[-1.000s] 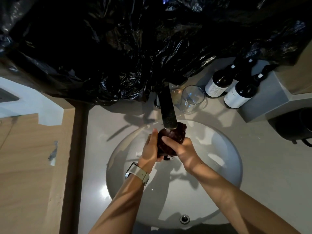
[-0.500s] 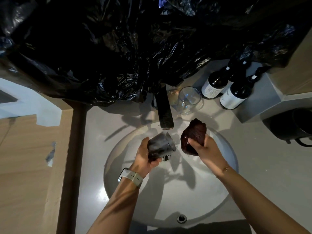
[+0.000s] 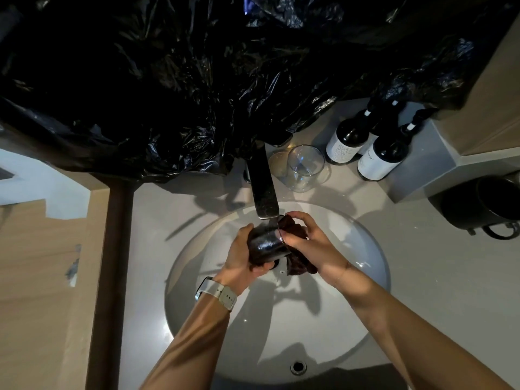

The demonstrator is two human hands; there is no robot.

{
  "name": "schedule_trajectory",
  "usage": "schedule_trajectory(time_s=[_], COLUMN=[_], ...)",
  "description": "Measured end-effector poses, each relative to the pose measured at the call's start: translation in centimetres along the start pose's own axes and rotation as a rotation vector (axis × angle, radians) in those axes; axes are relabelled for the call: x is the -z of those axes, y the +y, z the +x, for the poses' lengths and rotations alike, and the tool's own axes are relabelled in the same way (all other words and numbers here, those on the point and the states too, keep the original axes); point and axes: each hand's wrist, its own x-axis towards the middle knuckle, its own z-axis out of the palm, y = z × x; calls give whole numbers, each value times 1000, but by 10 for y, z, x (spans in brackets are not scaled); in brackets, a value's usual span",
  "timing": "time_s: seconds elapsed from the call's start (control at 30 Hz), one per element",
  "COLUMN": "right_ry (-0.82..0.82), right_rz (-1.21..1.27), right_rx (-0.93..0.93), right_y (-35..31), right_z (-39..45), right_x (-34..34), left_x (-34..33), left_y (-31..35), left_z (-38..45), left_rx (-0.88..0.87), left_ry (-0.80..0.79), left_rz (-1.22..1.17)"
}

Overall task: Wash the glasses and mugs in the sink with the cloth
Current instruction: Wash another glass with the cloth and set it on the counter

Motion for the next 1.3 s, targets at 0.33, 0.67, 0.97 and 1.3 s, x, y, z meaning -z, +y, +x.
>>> schedule_trajectory(time_s=[0.33,0.67,0.97,1.3], right_ry=[-1,76,57,99], right_rz=[-525,-538,-495,-705], right_rx=[226,302,162,102], right_y=[-8,-4,0,-20], right_z=[21,27,23,26], right_x=[-8,-15,-28,-11], left_x=[8,14,7,-1], left_y=[21,23,19,25], left_z=[5,9,2,12], left_rx=[245,93,17,-10], left_ry=[-31,107,131,-31], left_rz=[52,78,-54,70])
